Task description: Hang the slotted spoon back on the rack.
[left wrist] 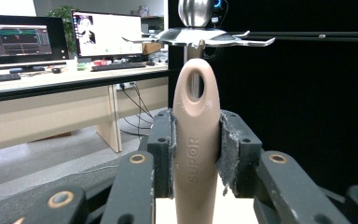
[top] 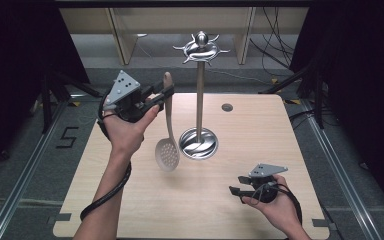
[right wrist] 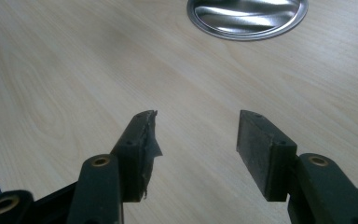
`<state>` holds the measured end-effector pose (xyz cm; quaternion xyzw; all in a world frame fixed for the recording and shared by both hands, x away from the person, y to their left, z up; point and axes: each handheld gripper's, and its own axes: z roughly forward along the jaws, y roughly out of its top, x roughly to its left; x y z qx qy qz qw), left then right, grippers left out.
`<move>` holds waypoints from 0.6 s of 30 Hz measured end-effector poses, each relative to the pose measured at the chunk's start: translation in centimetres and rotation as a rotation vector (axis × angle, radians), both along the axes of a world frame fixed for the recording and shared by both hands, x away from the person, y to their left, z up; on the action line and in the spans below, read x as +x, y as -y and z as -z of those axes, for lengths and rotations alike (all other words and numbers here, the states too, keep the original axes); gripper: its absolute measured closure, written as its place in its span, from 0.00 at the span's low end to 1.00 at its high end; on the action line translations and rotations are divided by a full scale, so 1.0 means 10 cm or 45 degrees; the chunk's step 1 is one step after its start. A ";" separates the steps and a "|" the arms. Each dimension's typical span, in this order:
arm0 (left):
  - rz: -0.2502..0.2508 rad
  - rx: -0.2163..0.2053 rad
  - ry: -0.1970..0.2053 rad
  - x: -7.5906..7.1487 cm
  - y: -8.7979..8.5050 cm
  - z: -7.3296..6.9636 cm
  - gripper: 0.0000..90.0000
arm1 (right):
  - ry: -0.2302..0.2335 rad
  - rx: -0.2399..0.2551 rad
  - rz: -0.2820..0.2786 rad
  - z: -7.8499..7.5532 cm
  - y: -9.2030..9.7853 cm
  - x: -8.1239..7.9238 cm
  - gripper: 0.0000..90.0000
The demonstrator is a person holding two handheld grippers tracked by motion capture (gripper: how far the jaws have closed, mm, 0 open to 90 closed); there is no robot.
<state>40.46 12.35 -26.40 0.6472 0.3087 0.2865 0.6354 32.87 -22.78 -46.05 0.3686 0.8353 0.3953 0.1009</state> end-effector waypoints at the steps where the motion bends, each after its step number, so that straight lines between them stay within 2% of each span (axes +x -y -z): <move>1: 0.002 0.004 -0.003 0.01 0.01 -0.01 0.75 | 0.000 0.000 0.000 0.00 0.00 0.00 0.53; 4: 0.005 0.013 -0.002 0.03 0.03 -0.03 0.75 | 0.000 0.000 -0.001 0.00 0.00 0.00 0.53; 5: 0.004 0.009 -0.024 0.03 0.05 -0.03 0.75 | 0.007 -0.007 0.000 0.00 0.00 0.00 0.53; 6: 0.004 0.009 -0.024 0.03 0.05 -0.03 0.75 | 0.010 -0.010 0.003 0.00 0.00 0.00 0.53; 7: 0.004 0.019 -0.003 0.05 0.05 -0.04 0.75 | 0.010 -0.010 0.003 0.00 0.00 0.00 0.53; 8: 0.002 0.012 -0.026 0.04 0.06 -0.05 0.75 | 0.009 -0.009 0.002 0.00 0.00 0.00 0.53; 9: 0.005 0.025 -0.004 0.06 0.07 -0.07 0.75 | 0.001 -0.002 -0.001 0.00 0.00 0.00 0.53; 17: 0.009 0.034 -0.005 0.11 0.10 -0.11 0.75 | 0.012 -0.009 0.005 0.00 0.00 0.00 0.53; 18: 0.009 0.025 -0.025 0.10 0.11 -0.11 0.75 | 0.012 -0.008 0.003 0.00 0.00 0.00 0.53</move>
